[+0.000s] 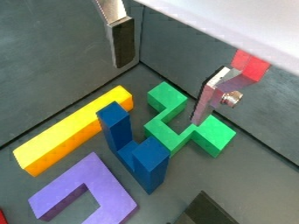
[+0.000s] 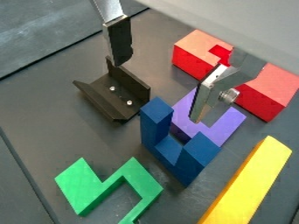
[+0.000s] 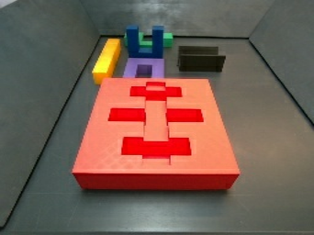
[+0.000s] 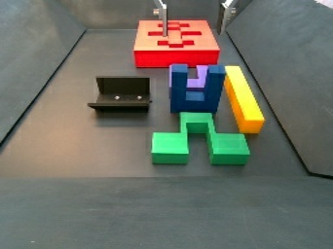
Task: Pick up the purple object. Move up. Place the purple object on the fixture. Regrasp the purple object. Move to above the board. Insert the purple object.
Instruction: Pick up the purple object.
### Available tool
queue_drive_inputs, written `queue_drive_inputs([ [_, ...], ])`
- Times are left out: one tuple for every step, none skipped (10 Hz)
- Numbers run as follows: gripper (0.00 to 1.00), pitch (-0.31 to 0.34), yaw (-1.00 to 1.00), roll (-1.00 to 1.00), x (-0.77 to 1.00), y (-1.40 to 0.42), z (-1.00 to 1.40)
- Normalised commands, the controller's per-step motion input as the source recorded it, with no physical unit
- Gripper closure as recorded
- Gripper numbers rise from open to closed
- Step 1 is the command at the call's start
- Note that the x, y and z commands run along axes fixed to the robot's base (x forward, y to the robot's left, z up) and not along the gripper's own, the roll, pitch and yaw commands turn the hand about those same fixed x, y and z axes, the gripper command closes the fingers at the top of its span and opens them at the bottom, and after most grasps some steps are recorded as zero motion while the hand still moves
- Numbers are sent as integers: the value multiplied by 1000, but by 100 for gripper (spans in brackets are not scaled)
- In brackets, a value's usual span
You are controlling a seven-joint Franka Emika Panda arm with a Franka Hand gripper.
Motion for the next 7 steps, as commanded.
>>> queue_drive_inputs([
  [0, 0, 0, 0, 0, -17, 0],
  [0, 0, -69, -13, 166, -31, -14],
  [0, -17, 0, 0, 134, -394, -123],
  [0, 19, 0, 139, 343, -669, -129],
  [0, 7, 0, 201, 289, -731, -197],
  [0, 0, 0, 189, 291, -731, -200],
  [0, 0, 0, 161, 271, -703, -220],
])
